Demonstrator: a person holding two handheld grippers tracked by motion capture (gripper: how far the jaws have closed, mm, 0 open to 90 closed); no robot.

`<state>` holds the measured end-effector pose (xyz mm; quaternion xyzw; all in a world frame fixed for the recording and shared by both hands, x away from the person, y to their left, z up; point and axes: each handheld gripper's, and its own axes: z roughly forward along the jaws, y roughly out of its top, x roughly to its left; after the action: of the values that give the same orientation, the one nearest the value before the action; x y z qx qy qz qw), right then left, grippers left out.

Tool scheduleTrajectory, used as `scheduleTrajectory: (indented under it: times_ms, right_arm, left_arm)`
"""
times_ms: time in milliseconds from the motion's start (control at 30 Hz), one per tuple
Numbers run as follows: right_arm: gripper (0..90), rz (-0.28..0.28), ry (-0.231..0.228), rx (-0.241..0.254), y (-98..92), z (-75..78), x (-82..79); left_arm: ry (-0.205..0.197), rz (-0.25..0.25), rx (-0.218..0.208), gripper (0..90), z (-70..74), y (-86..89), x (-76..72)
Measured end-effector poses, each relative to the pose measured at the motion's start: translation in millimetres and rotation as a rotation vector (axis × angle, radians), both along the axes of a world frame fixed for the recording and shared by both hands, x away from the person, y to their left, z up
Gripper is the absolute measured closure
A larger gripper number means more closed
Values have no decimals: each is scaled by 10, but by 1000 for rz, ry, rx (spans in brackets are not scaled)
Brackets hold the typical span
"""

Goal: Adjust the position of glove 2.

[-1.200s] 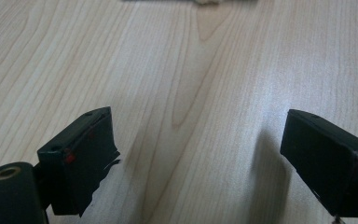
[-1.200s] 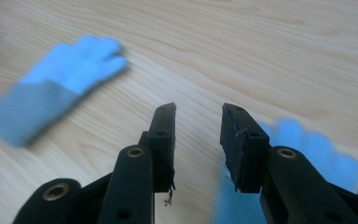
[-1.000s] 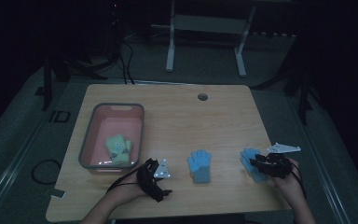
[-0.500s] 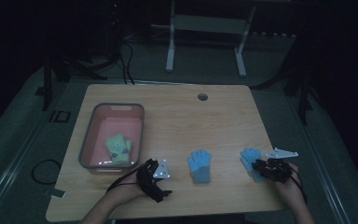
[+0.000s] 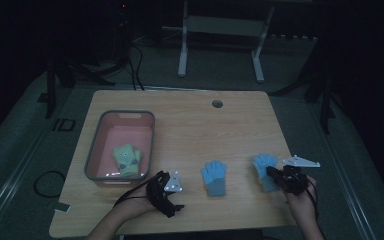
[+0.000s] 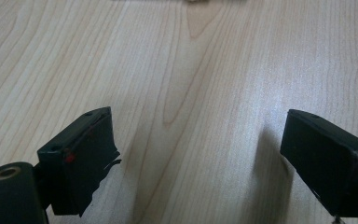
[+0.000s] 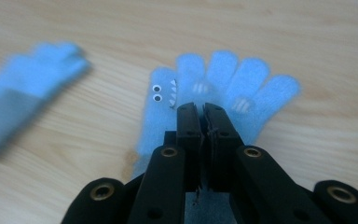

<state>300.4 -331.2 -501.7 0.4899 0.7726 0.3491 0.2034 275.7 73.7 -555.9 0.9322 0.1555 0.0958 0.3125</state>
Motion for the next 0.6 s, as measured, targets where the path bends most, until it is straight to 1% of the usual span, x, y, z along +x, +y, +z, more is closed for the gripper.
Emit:
scheduleTrajectory:
  times_ms: [67, 100, 133, 167, 200, 233, 267, 333, 467, 533, 600]
  right_arm:
    - [859, -10, -8, 4, 137, 65, -35]
    - [859, -15, -14, 7, 208, 87, -55]
    - [859, -9, -19, -8, 284, 99, -71]
    - [859, -14, -26, -18, 354, 105, -87]
    - [859, -17, -23, -12, 414, 101, -99]
    - [859, -10, -11, -20, 473, 88, -100]
    - [859, -12, -10, -29, 523, 69, -99]
    - [860, -24, 6, -24, 588, 30, -86]
    - [859, -67, 25, -17, 672, -72, -83]
    - [859, -66, 39, -13, 705, -145, -73]
    - [858, -74, 47, -25, 741, -214, -53]
  left_arm:
    - [-21, 3, 0, 104, -3, 5, -10]
    - [-17, 6, -10, 104, -8, 6, -15]
    - [-15, 6, -14, 104, -9, 8, -18]
    - [-18, 4, -11, 104, -10, 7, -21]
    - [-17, 0, -9, 104, -10, 5, -23]
    - [-12, -2, -9, 104, -9, 2, -23]
    - [-10, -4, -8, 104, -6, -1, -23]
    - [-10, -8, -10, 104, -2, -4, -22]
    - [-10, -3, -15, 104, 2, 9, -11]
    - [-12, -3, -15, 104, 2, 12, -10]
    - [-14, -3, -15, 104, 2, 10, -12]
